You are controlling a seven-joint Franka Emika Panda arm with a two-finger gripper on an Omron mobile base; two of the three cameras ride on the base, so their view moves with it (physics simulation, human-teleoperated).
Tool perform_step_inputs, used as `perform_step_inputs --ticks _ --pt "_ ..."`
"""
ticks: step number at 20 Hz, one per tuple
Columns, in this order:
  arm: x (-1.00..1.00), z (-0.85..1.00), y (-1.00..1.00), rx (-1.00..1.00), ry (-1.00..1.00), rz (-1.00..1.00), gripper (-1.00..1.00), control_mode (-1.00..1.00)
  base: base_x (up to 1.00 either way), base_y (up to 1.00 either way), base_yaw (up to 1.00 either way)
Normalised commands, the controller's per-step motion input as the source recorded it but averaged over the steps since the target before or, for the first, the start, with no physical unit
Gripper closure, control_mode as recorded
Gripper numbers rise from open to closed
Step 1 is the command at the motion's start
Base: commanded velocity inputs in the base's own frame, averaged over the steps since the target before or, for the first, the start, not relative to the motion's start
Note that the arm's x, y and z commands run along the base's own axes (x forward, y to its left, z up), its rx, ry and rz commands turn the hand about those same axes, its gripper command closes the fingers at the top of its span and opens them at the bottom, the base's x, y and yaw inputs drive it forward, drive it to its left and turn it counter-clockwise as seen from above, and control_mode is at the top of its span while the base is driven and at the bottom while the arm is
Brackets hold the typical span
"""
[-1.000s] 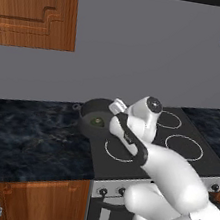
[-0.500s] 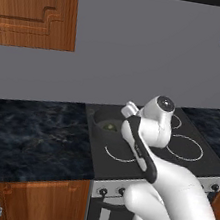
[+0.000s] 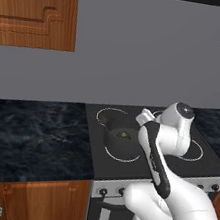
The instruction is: Turn on the sink faucet. Then move the squash from the counter to the sink. Turn off the sink. Move the vegetable from the sink to the pot next to the stove. Finally move the pot to the front left burner.
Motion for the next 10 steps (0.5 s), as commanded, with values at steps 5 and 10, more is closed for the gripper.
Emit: perform_step_inputs --ticks 5,10 --pt "0.0 -0.45 -0.02 -0.05 0.05 0.0 1.0 -1.0 0.0 0.0 0.0" --pt "0.0 -0.36 0.0 -0.01 0.0 0.0 1.0 -1.0 0.0 0.0 0.0"
